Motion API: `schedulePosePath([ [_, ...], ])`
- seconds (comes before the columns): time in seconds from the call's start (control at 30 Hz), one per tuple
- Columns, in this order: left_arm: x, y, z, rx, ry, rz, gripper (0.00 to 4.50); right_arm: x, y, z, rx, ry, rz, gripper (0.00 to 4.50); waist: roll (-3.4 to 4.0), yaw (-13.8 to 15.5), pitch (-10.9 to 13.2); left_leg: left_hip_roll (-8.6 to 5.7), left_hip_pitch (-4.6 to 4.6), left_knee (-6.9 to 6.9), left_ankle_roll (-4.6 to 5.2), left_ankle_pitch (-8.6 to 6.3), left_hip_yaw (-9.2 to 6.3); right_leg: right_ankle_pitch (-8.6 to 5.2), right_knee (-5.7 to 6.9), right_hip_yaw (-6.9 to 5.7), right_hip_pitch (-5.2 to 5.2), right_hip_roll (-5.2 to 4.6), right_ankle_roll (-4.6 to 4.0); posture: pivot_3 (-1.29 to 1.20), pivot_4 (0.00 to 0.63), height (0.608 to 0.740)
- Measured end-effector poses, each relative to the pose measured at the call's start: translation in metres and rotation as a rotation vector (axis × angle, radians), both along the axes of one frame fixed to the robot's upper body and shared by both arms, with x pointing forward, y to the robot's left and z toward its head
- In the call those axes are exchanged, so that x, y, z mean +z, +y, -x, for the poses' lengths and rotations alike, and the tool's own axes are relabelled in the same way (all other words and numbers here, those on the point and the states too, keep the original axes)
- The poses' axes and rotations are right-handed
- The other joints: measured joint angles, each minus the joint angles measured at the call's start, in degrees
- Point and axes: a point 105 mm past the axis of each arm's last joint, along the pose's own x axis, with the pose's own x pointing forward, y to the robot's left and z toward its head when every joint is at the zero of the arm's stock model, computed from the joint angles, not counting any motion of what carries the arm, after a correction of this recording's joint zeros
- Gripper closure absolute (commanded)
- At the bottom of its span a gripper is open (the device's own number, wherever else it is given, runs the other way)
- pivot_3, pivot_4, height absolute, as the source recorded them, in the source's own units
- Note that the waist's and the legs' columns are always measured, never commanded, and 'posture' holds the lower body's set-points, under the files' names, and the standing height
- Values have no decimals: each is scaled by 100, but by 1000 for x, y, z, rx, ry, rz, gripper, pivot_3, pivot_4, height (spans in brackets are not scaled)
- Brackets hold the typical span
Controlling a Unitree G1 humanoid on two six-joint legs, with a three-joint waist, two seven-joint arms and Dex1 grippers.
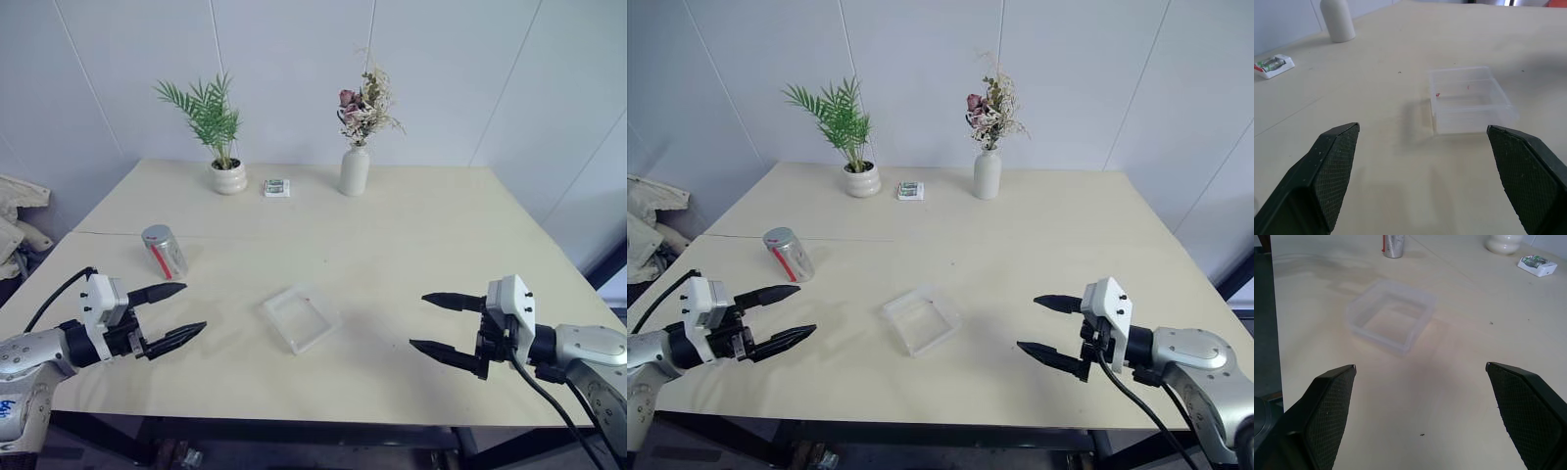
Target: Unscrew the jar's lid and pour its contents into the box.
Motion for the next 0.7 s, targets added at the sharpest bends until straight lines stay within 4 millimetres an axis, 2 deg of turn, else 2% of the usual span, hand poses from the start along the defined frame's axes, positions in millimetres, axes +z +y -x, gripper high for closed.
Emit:
schedulePosePath([
  [0.1,-4,1,6,18,6,-12,39,4,8,-8,42,-14,-2,0,0,-35,0,1,4,1,0,0,9,1,0,10,0,0,-3,0,150,740],
  [0.23,-12,12,15,116,8,-11,39,2,21,-17,112,-17,-11,0,0,-12,0,11,3,2,0,-2,8,2,-1,8,0,6,-5,0,150,740],
  [0.3,-18,24,19,247,-10,24,39,4,32,-24,156,-20,-40,0,0,-39,0,15,5,3,1,-5,16,10,-3,14,0,7,10,0,150,740],
  [0.37,-23,40,18,444,-52,116,39,15,50,-34,212,-42,-92,0,0,-52,0,20,6,11,0,-5,15,46,4,14,0,14,72,0,150,740],
  [0.47,-27,65,16,701,-107,232,39,27,75,-37,295,-82,-137,0,-4,13,-3,44,5,20,-13,-8,3,54,5,5,0,46,57,0,150,740],
  [0.57,-23,74,6,841,-160,319,39,35,103,-39,375,-98,-172,0,-6,62,-4,49,0,27,-23,-1,-6,63,7,0,1,59,49,0,150,740],
  [0.7,-22,68,-22,840,-176,379,39,48,135,-43,434,-124,-234,0,-7,47,-6,52,3,30,-30,6,-4,74,5,2,3,69,38,0,150,740],
])
